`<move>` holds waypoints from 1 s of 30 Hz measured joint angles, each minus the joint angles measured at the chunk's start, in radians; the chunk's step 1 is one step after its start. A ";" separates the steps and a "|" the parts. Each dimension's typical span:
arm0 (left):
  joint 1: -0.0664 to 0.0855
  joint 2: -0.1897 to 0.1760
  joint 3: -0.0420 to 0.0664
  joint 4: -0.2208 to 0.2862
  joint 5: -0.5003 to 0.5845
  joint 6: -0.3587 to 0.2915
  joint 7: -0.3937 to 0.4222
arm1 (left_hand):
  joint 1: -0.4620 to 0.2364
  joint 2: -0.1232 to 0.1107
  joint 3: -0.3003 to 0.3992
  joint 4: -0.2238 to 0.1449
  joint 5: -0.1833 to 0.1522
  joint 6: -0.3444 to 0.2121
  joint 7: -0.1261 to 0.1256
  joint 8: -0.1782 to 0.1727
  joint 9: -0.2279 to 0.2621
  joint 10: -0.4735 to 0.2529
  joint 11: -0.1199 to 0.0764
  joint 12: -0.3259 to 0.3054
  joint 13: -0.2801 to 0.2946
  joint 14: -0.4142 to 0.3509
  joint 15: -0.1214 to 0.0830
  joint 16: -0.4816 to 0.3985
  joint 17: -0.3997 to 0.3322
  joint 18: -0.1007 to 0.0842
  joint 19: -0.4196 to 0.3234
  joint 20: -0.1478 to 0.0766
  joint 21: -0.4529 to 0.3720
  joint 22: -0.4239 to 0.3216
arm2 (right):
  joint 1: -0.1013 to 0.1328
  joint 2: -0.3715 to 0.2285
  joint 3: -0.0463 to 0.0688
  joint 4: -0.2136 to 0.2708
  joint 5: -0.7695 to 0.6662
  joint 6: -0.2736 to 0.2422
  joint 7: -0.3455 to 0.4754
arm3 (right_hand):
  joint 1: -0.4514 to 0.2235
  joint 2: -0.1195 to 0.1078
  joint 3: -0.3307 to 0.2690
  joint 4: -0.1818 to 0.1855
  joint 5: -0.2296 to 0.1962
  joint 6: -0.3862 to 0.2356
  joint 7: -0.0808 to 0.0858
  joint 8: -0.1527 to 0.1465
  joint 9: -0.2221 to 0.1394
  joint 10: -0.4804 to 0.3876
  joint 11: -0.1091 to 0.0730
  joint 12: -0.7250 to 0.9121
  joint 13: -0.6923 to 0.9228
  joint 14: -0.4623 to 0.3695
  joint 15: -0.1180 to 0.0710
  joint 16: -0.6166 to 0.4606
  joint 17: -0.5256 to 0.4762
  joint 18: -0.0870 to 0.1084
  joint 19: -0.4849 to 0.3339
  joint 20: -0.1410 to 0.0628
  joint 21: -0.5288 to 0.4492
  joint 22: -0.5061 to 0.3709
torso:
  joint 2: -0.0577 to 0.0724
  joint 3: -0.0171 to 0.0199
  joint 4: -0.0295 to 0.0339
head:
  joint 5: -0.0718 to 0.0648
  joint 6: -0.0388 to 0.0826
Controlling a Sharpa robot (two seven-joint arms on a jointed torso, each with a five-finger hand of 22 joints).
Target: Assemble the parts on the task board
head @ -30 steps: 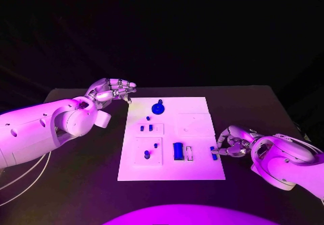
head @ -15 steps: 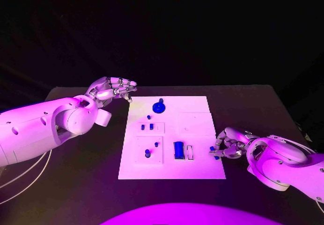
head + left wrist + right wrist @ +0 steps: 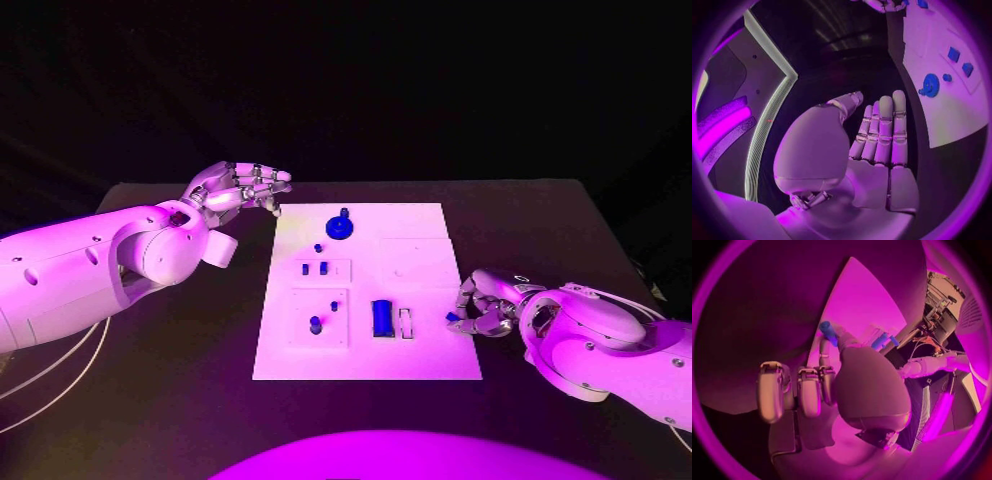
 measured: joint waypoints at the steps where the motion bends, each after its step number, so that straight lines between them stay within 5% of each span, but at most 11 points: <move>1: 0.000 0.000 0.000 0.000 0.000 0.000 0.000 | 0.000 0.000 0.000 0.000 0.000 0.000 0.000 0.000 0.000 0.000 0.000 0.000 0.000 0.000 0.000 0.000 0.000 0.000 0.000 0.000 0.000 0.000 | 0.000 0.001 0.000 0.002 -0.004 0.003 0.000 | 0.015 -0.003 0.011 0.003 0.022 0.003 -0.003 -0.004 0.000 0.000 0.000 0.000 0.000 0.000 0.000 0.000 0.000 0.000 0.000 0.000 0.000 0.000 | 0.000 0.0000 0.0002 | 0.000 0.000; 10: 0.000 -0.001 0.000 0.000 0.000 0.000 -0.001 | 0.004 0.004 0.000 0.000 0.000 0.000 0.000 0.000 0.000 0.000 0.000 0.000 0.000 0.000 0.000 0.000 -0.001 0.000 0.000 0.000 0.000 0.000 | -0.002 0.006 -0.002 0.016 -0.025 0.002 -0.006 | 0.051 -0.035 0.099 0.083 0.172 0.019 -0.008 -0.022 -0.002 0.004 -0.004 0.000 0.000 0.004 -0.004 0.000 0.000 0.000 -0.003 -0.004 0.005 0.000 | 0.000 0.0001 0.0001 | 0.000 0.000; 13: 0.000 -0.001 0.000 0.000 0.000 0.000 -0.001 | 0.004 0.004 0.000 0.000 0.000 0.000 0.000 0.000 0.000 0.000 0.000 0.000 0.000 0.000 0.000 0.000 -0.001 0.000 0.000 0.000 0.000 0.000 | -0.003 0.005 -0.007 0.027 -0.022 -0.013 -0.009 | 0.035 -0.050 0.136 0.086 0.222 0.021 -0.010 -0.010 -0.031 0.001 -0.010 0.001 0.000 0.000 -0.008 0.000 0.000 0.000 0.000 -0.008 0.017 0.000 | 0.000 0.0001 0.0000 | -0.001 0.001; 14: 0.000 -0.001 0.000 0.000 0.000 0.000 -0.001 | 0.004 0.004 0.000 0.000 0.000 0.000 0.000 0.000 0.000 0.000 0.000 0.000 0.000 0.000 0.000 0.000 -0.001 0.000 0.000 0.000 0.000 0.000 | -0.002 0.005 -0.009 0.030 -0.019 -0.018 -0.010 | 0.024 -0.048 0.146 0.087 0.237 0.022 -0.011 -0.006 -0.073 0.001 -0.010 0.003 0.000 0.000 -0.008 0.000 0.000 0.000 -0.002 -0.010 0.020 0.000 | 0.000 0.0001 0.0000 | -0.002 0.002; 17: 0.000 0.000 0.000 0.000 0.000 0.000 -0.001 | 0.004 0.004 0.000 0.000 0.000 0.000 0.000 0.000 0.000 0.000 0.000 0.000 0.000 0.000 0.000 0.000 -0.001 0.000 0.000 0.000 0.000 0.000 | 0.005 0.008 -0.016 0.038 -0.004 -0.035 -0.011 | -0.007 -0.042 0.180 0.084 0.238 0.017 -0.015 -0.001 -0.090 0.000 -0.011 0.006 0.000 0.000 -0.008 0.000 0.000 0.000 -0.003 -0.011 0.031 0.000 | 0.000 0.0001 -0.0001 | -0.003 0.002; 18: 0.000 0.000 0.000 0.000 0.000 0.000 -0.001 | 0.004 0.004 0.000 0.000 0.000 0.000 0.000 0.000 0.000 0.000 0.000 0.000 0.000 0.000 0.000 0.000 -0.001 0.000 0.000 0.000 0.000 0.000 | 0.008 0.011 -0.017 0.040 0.003 -0.040 -0.012 | -0.027 -0.042 0.213 0.061 0.236 0.009 -0.017 0.007 -0.077 -0.001 -0.012 0.006 0.000 0.000 -0.008 0.000 0.000 0.000 -0.003 -0.011 0.032 0.000 | 0.000 0.0001 -0.0001 | -0.003 0.003; 22: 0.000 0.000 0.000 0.000 0.000 0.000 -0.001 | 0.004 0.004 0.000 0.000 0.000 0.000 0.000 0.000 0.000 0.000 0.000 0.000 0.000 0.000 0.000 0.000 -0.001 0.000 0.000 0.000 0.000 0.000 | 0.023 0.023 -0.017 0.052 0.046 -0.067 -0.012 | -0.063 -0.040 0.221 0.061 0.246 0.000 -0.015 0.029 -0.040 -0.002 -0.013 0.006 0.000 0.000 -0.008 0.000 0.000 0.000 -0.003 -0.011 0.036 0.000 | 0.000 0.0001 -0.0001 | -0.004 0.005; 30: 0.000 0.001 0.000 0.001 0.000 0.000 -0.002 | 0.004 0.004 0.000 0.000 0.000 0.000 0.000 0.000 0.000 0.000 0.000 0.000 0.000 0.000 0.000 0.000 -0.001 0.000 0.000 0.000 0.000 0.000 | 0.033 0.059 -0.015 0.074 0.178 -0.105 -0.010 | -0.121 -0.035 0.277 0.021 0.260 -0.010 -0.008 0.037 -0.025 -0.002 -0.013 0.009 0.000 0.000 -0.008 0.000 0.001 0.000 -0.003 -0.011 0.036 0.000 | 0.000 0.0001 0.0005 | -0.006 0.003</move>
